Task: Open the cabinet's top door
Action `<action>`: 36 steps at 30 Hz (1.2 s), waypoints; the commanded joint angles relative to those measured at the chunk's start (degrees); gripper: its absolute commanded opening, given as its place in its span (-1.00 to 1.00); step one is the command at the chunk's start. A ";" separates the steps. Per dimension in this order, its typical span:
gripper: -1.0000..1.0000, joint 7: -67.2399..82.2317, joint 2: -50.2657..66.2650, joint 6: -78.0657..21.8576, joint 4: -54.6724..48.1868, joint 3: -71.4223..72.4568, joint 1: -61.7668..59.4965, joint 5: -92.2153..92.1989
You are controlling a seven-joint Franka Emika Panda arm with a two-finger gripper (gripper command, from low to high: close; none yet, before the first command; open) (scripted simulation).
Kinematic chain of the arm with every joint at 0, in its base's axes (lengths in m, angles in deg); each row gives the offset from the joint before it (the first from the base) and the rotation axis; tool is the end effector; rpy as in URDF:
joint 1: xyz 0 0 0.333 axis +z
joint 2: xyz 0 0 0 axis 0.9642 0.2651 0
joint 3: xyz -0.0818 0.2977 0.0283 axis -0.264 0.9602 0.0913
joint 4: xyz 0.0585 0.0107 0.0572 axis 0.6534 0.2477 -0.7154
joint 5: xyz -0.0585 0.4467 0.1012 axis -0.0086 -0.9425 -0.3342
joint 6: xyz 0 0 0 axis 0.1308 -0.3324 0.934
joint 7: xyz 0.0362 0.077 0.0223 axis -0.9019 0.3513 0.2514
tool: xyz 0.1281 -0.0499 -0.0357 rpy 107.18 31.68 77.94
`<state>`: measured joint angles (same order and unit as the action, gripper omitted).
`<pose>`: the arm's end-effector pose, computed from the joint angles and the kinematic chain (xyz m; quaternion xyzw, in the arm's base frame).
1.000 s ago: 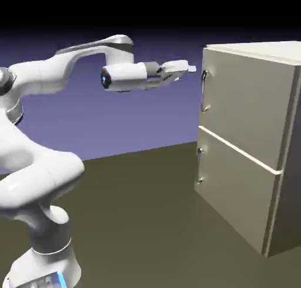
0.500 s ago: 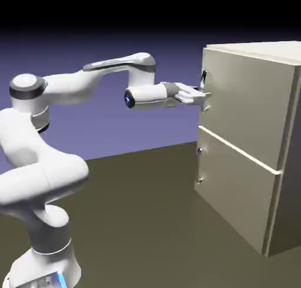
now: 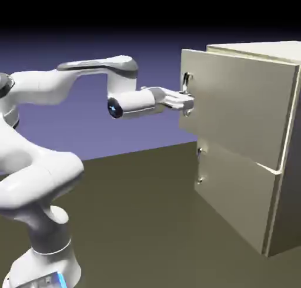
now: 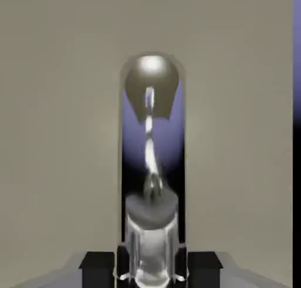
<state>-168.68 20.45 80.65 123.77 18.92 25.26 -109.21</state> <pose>0.4995 0.1299 0.4634 0.1829 0.6819 0.3534 0.6137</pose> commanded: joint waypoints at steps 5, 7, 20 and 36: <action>-1.00 12.45 8.41 2.36 -0.62 -3.86 4.94 -4.25; -1.00 17.43 11.80 3.93 -1.49 -5.34 6.69 -6.06; -1.00 20.47 13.71 -2.03 11.51 -28.67 29.60 9.06; -1.00 6.25 -0.93 -22.05 27.22 -57.94 36.38 48.93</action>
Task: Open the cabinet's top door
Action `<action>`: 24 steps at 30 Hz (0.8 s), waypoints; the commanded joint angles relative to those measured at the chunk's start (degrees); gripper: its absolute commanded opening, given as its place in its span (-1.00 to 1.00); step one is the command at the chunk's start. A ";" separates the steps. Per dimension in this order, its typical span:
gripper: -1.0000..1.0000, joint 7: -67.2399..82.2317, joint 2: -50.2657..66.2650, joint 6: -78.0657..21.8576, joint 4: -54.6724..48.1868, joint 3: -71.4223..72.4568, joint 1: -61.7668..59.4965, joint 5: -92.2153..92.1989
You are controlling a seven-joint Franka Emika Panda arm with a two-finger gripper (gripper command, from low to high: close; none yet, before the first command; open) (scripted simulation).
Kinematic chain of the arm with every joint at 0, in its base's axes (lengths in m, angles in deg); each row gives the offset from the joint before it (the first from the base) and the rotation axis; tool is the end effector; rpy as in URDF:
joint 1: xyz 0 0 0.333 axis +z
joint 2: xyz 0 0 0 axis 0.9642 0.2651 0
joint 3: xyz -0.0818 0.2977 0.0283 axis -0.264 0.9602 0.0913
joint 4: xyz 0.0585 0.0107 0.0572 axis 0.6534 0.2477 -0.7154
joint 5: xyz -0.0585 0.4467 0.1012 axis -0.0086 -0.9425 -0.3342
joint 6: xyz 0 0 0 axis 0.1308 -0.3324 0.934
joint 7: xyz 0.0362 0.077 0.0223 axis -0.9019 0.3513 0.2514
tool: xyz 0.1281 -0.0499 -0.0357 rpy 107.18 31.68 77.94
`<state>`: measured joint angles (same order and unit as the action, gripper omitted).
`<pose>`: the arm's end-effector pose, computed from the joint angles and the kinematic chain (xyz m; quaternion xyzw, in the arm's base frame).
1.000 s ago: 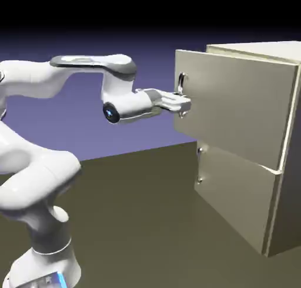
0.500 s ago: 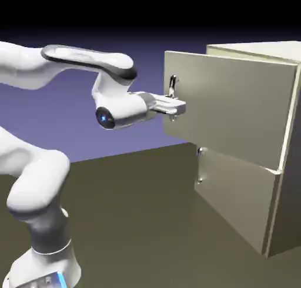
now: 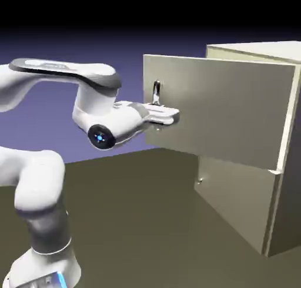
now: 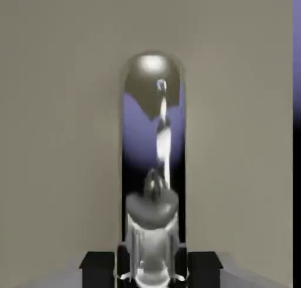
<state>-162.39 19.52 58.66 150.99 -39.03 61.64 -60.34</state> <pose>0.3727 0.0118 0.4529 0.0211 0.7066 0.4849 0.5149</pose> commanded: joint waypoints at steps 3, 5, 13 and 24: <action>-1.00 -1.36 -0.99 -4.68 0.83 -5.64 -1.36 7.54; -1.00 -1.92 -1.08 -7.98 0.96 -9.53 -2.46 12.52; -1.00 -1.50 4.04 -22.76 -2.63 -25.94 -6.16 32.15; -1.00 4.55 23.02 -46.23 -20.15 -48.72 0.07 53.62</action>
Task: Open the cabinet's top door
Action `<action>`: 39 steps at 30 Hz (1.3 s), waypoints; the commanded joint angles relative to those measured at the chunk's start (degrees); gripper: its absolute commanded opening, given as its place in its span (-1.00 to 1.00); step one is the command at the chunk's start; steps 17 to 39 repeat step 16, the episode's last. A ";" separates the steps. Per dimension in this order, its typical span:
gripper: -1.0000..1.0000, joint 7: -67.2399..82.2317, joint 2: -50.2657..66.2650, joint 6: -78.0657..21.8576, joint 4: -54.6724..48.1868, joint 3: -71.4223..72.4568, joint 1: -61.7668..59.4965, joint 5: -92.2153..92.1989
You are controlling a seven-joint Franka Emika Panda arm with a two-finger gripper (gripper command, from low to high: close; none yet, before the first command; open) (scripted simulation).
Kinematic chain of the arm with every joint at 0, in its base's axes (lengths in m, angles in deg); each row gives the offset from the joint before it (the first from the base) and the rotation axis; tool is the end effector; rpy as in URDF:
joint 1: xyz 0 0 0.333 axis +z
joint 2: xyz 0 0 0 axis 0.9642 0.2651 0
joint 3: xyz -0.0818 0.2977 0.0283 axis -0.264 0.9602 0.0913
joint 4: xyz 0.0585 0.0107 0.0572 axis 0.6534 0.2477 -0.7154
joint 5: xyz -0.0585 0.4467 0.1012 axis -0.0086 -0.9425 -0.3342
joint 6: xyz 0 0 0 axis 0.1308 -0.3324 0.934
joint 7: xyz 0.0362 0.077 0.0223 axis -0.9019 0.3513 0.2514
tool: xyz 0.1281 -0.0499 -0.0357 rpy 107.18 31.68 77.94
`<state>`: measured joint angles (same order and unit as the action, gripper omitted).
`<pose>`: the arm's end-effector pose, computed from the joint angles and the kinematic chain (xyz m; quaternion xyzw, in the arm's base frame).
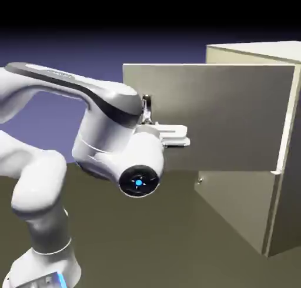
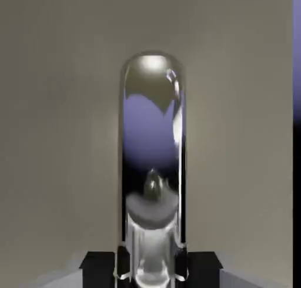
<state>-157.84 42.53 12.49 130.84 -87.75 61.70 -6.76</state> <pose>0.3016 -0.1880 0.4421 -0.1505 0.6908 0.5950 0.3823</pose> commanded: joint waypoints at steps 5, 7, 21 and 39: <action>-1.00 3.96 9.65 -10.72 -10.38 -9.67 7.18 5.20; -1.00 5.81 13.56 -14.95 -14.53 -13.64 10.48 6.55; -1.00 15.50 29.94 -31.19 -29.13 -32.32 25.96 8.82; -1.00 15.50 29.94 -31.19 -29.13 -32.32 25.96 8.82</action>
